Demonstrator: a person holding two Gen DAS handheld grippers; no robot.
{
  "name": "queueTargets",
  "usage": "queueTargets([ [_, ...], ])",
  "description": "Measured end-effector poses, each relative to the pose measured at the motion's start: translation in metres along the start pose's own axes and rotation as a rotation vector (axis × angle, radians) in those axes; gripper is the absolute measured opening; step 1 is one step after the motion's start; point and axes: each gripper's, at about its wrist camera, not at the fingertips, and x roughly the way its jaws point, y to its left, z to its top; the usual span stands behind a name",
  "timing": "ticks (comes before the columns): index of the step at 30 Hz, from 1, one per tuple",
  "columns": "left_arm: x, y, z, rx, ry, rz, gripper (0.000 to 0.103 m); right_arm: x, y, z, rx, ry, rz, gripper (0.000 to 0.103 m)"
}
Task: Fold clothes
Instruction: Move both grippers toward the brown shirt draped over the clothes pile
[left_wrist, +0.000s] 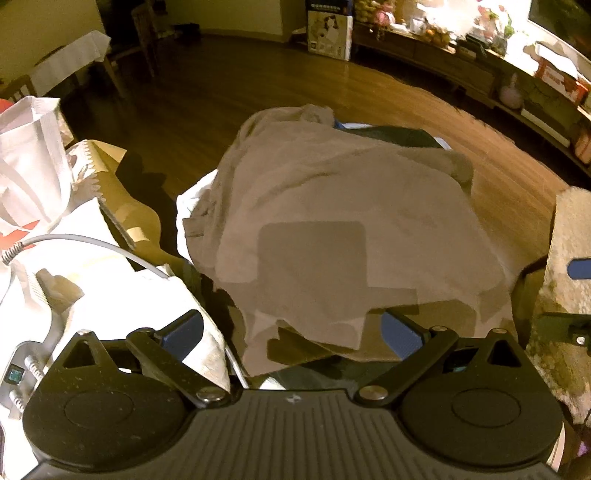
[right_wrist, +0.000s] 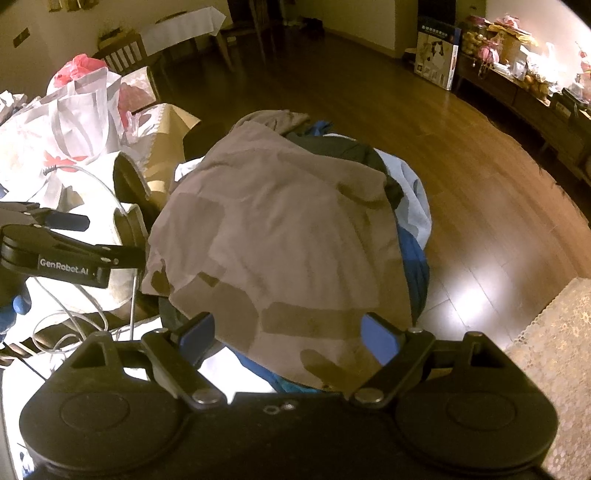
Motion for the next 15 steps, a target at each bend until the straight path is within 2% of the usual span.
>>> queueTargets([
  [7, 0.020, 0.027, 0.012, -0.092, 0.014, 0.008, 0.103, 0.015, -0.004, 0.000, 0.007, 0.020, 0.043, 0.103],
  [11, 0.030, 0.035, 0.007, -0.107, 0.030, 0.003, 0.103, 0.036, 0.003, 0.006, -0.014, 0.014, 0.021, 0.103],
  [15, 0.030, 0.043, 0.004, -0.117, 0.027, -0.011, 0.103, 0.055, 0.000, 0.029, 0.015, -0.011, 0.001, 0.103],
])
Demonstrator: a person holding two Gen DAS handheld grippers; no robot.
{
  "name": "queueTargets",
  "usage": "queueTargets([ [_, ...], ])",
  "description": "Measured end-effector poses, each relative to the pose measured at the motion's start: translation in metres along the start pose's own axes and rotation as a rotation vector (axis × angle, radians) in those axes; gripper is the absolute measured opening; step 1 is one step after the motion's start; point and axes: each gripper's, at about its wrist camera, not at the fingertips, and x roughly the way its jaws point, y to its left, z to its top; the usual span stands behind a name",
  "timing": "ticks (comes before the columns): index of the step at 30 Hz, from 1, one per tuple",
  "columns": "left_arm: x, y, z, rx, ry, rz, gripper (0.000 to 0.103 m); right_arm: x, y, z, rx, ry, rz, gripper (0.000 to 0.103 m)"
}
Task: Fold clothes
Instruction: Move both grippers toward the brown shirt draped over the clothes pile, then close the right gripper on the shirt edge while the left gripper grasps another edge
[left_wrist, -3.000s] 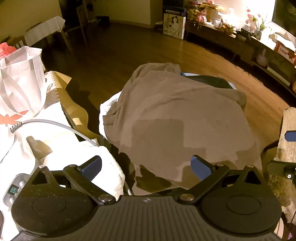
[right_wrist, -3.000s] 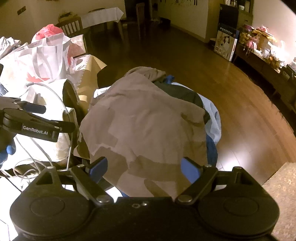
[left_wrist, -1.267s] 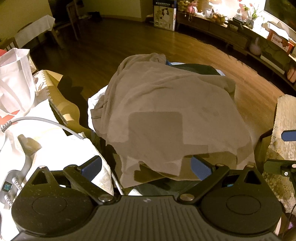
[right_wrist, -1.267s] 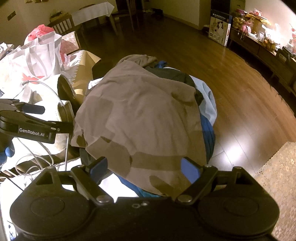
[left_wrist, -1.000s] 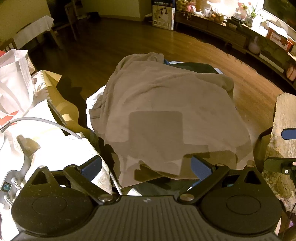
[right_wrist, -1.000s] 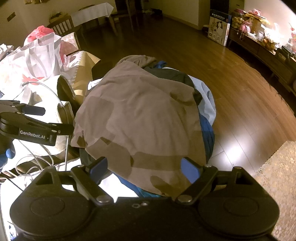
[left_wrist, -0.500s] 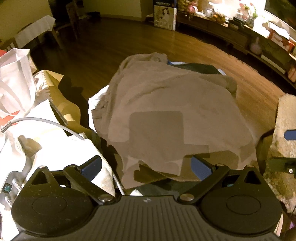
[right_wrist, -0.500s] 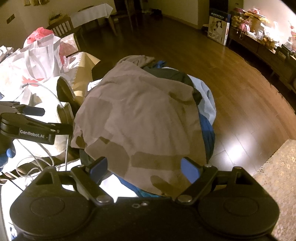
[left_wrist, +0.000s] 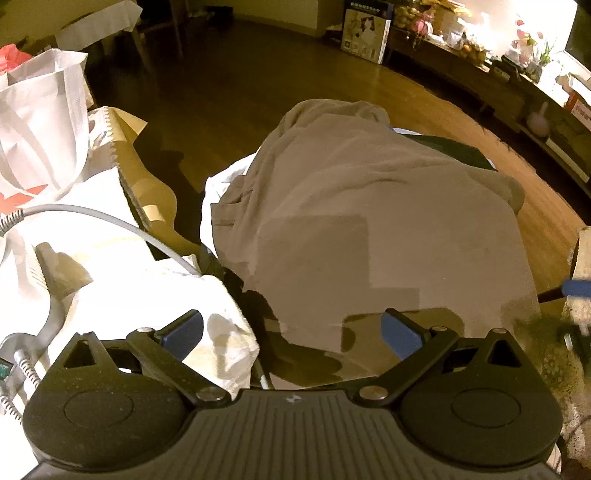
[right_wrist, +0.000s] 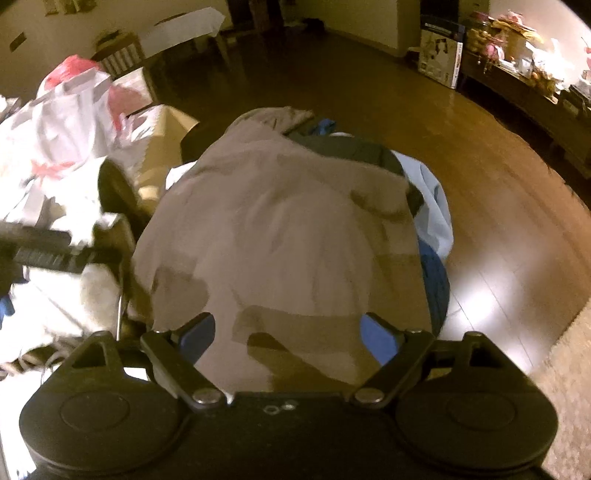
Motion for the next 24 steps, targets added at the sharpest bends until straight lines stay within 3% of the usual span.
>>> queueTargets([
  [7, 0.008, 0.002, 0.022, -0.008, -0.009, -0.015, 0.103, 0.017, -0.007, 0.054, 0.002, -0.032, -0.038, 0.103],
  [13, 0.046, -0.007, 0.057, -0.025, 0.022, -0.027, 0.103, 0.042, -0.012, 0.074, -0.029, -0.007, -0.044, 0.103],
  [19, 0.086, -0.003, 0.072, -0.107, 0.094, -0.143, 0.103, 0.067, -0.017, 0.086, -0.056, 0.028, -0.026, 0.103],
  [24, 0.100, 0.001, 0.069, -0.163, 0.104, -0.202, 0.103, 0.079, -0.021, 0.081, -0.051, 0.035, 0.010, 0.103],
])
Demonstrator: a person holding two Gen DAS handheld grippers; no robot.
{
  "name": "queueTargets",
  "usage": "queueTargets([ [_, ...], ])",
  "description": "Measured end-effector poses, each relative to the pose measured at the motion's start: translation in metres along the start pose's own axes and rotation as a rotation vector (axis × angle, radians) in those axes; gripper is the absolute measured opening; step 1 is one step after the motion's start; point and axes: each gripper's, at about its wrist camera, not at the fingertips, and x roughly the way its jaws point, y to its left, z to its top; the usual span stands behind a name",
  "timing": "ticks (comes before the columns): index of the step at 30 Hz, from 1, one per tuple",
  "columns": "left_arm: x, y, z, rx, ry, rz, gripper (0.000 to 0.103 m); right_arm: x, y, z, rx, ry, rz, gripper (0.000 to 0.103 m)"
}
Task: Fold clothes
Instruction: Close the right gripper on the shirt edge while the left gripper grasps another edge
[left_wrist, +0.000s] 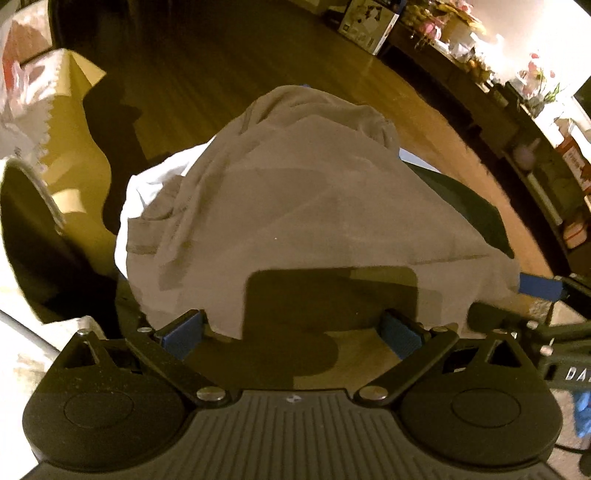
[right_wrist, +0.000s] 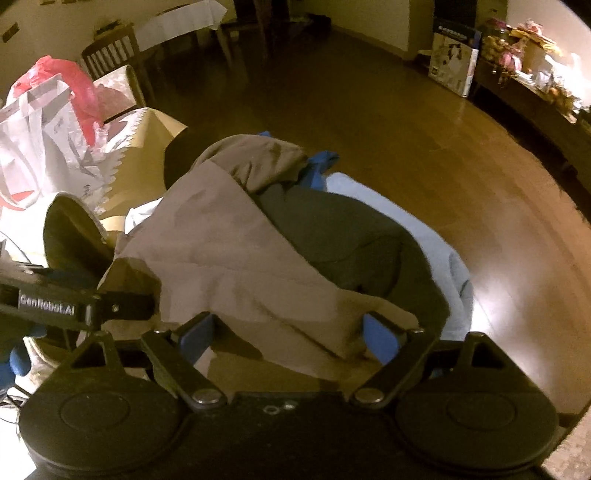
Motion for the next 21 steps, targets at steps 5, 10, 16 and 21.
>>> queueTargets([
  [5, 0.011, 0.014, -0.001, -0.068, 0.033, -0.077, 0.103, 0.007, -0.012, -0.003, 0.064, 0.033, 0.041, 0.103],
  [10, 0.013, 0.014, 0.000, -0.055, 0.034, -0.083, 0.103, 0.010, -0.013, -0.005, 0.082, 0.048, 0.059, 0.103],
  [16, 0.006, 0.009, -0.002, -0.019, 0.016, -0.078, 0.091, -0.001, 0.006, -0.014, -0.018, -0.036, -0.018, 0.103],
  [21, -0.004, -0.007, -0.004, 0.034, 0.001, -0.047, 0.072, -0.013, 0.020, -0.020, -0.072, -0.077, -0.048, 0.103],
])
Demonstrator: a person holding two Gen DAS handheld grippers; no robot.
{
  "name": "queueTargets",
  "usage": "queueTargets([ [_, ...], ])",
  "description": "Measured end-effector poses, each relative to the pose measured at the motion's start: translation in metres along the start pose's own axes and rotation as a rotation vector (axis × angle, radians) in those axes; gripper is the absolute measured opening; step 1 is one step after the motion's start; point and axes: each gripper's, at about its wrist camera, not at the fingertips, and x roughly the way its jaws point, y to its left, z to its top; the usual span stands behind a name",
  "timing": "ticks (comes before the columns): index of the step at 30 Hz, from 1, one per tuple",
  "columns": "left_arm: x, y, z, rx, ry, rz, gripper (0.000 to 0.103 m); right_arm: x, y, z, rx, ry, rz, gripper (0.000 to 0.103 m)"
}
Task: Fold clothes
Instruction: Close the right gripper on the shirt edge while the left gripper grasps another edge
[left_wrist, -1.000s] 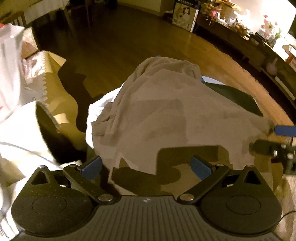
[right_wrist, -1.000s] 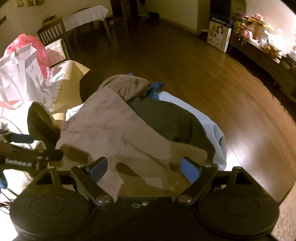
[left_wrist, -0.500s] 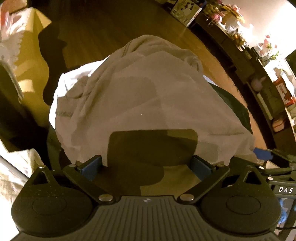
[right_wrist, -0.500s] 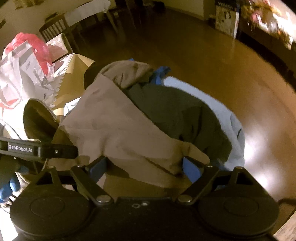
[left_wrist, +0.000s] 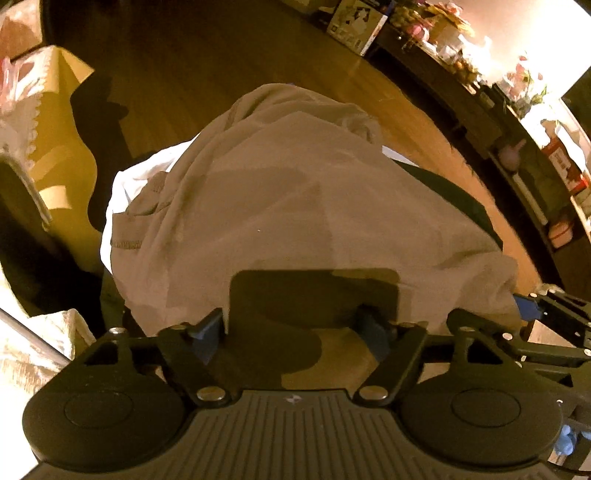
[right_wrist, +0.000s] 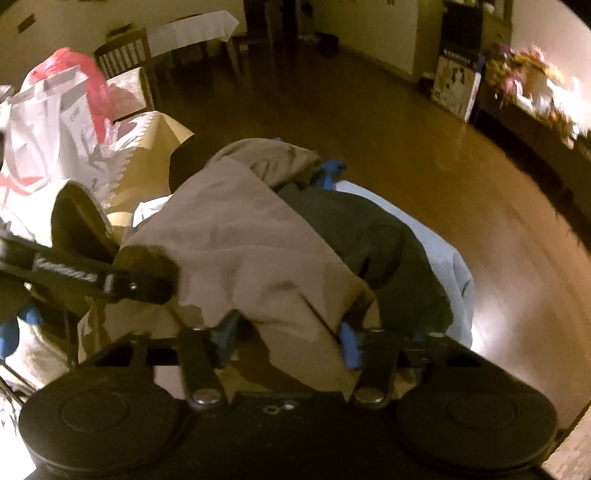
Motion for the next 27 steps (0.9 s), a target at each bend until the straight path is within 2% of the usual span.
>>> queueTargets([
  [3, -0.007, -0.006, -0.002, 0.015, -0.010, 0.015, 0.057, -0.014, 0.001, -0.003, -0.020, -0.025, 0.005, 0.103],
  [5, -0.015, -0.012, -0.005, 0.040, -0.022, 0.036, 0.041, -0.026, 0.000, -0.004, -0.028, -0.044, 0.020, 0.103],
  [8, -0.030, -0.019, -0.007, 0.060, -0.039, 0.043, 0.030, -0.047, -0.002, -0.006, -0.033, -0.079, 0.035, 0.103],
  [14, -0.066, -0.041, -0.015, 0.108, -0.100, 0.036, 0.019, -0.094, 0.000, -0.008, -0.068, -0.161, 0.030, 0.103],
  [17, -0.094, -0.053, -0.017, 0.129, -0.157, 0.007, 0.015, -0.117, -0.006, -0.008, -0.065, -0.195, 0.013, 0.103],
  [23, -0.128, -0.082, -0.021, 0.178, -0.219, -0.021, 0.014, -0.175, -0.019, -0.004, -0.051, -0.305, 0.003, 0.103],
  [27, -0.146, -0.107, -0.021, 0.212, -0.262, -0.018, 0.013, -0.208, -0.029, -0.004, -0.054, -0.362, -0.052, 0.103],
])
